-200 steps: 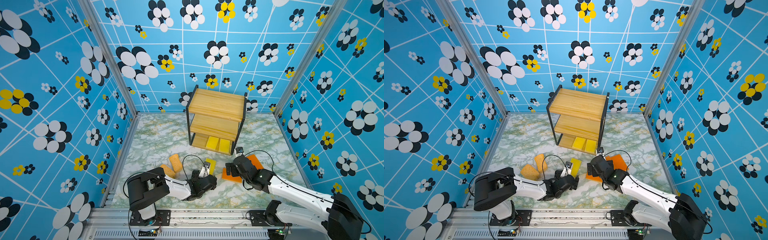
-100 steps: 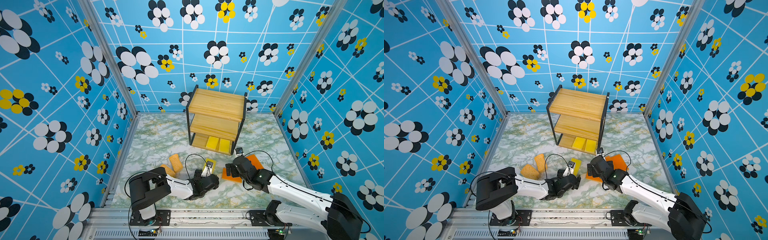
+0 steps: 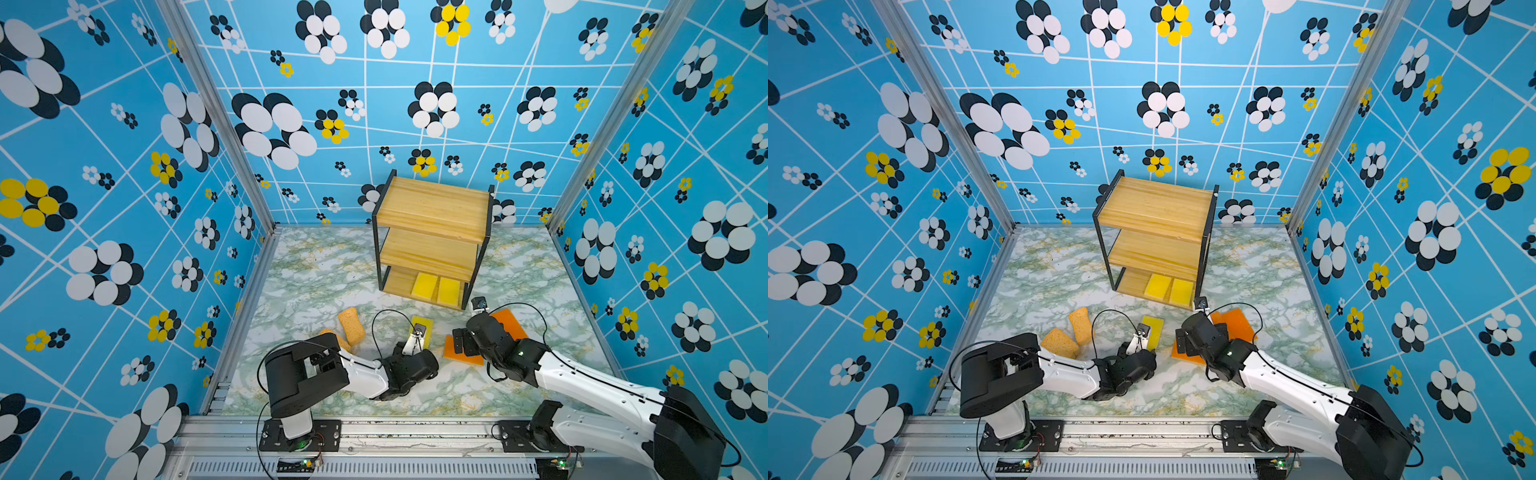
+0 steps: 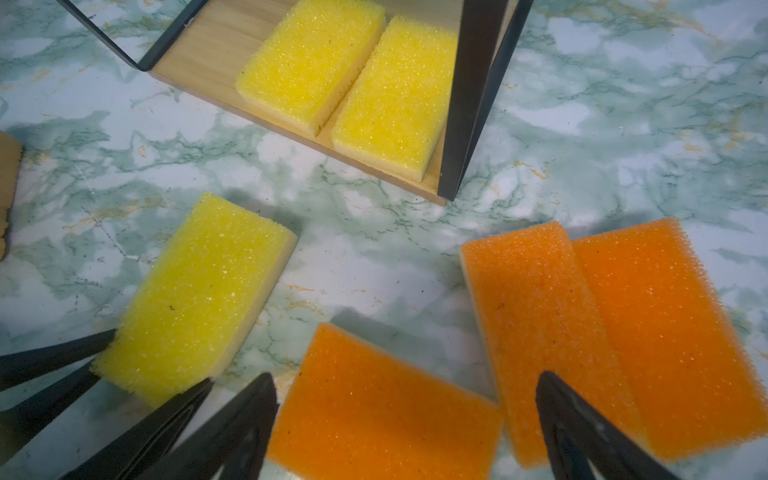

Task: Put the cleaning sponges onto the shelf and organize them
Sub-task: 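Lower the open left gripper around the last yellow sponge while the right gripper hovers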

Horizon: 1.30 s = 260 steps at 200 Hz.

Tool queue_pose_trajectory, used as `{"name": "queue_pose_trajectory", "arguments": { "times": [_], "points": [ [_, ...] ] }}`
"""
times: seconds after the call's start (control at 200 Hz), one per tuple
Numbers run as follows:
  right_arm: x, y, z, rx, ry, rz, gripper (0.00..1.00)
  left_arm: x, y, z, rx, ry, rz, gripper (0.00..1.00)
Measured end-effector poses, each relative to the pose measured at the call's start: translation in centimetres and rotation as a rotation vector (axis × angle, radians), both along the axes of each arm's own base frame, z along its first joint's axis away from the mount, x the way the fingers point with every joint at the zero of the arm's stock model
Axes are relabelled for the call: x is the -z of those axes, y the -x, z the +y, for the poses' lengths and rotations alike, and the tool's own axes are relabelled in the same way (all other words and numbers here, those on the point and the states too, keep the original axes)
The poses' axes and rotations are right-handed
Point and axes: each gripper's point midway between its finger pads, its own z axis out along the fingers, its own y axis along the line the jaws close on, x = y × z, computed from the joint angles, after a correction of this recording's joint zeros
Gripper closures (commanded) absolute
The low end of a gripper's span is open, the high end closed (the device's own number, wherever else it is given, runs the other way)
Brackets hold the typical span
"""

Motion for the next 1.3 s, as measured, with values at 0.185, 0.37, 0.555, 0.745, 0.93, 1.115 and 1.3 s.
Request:
{"name": "queue_pose_trajectory", "arguments": {
  "times": [0.185,0.37,0.555,0.745,0.93,1.115,1.3],
  "points": [
    [0.0,0.0,0.0,0.0,0.0,0.0,0.01,-0.1,-0.2,0.4,-0.008,-0.012,-0.01,0.01],
    [0.1,0.0,0.0,0.001,0.001,0.001,0.01,-0.6,-0.3,0.8,-0.016,-0.008,-0.016,0.01],
    [0.1,0.0,0.0,0.001,0.003,0.003,0.01,-0.6,-0.3,0.8,-0.016,-0.01,-0.015,0.01],
    [0.2,0.0,-0.1,0.004,0.004,0.004,0.01,-0.1,-0.7,0.8,-0.025,-0.015,-0.013,0.03],
    [0.6,0.2,-0.4,0.005,0.01,0.01,0.01,-0.2,-2.0,1.1,-0.057,0.028,-0.013,0.11],
    [0.6,0.3,-0.4,0.004,0.011,0.011,0.01,0.0,-2.6,1.1,-0.067,0.042,-0.018,0.25],
    [0.7,0.3,-0.5,0.005,0.013,0.013,0.01,-0.1,-2.7,1.1,-0.066,0.043,-0.022,0.24]
  ]
}}
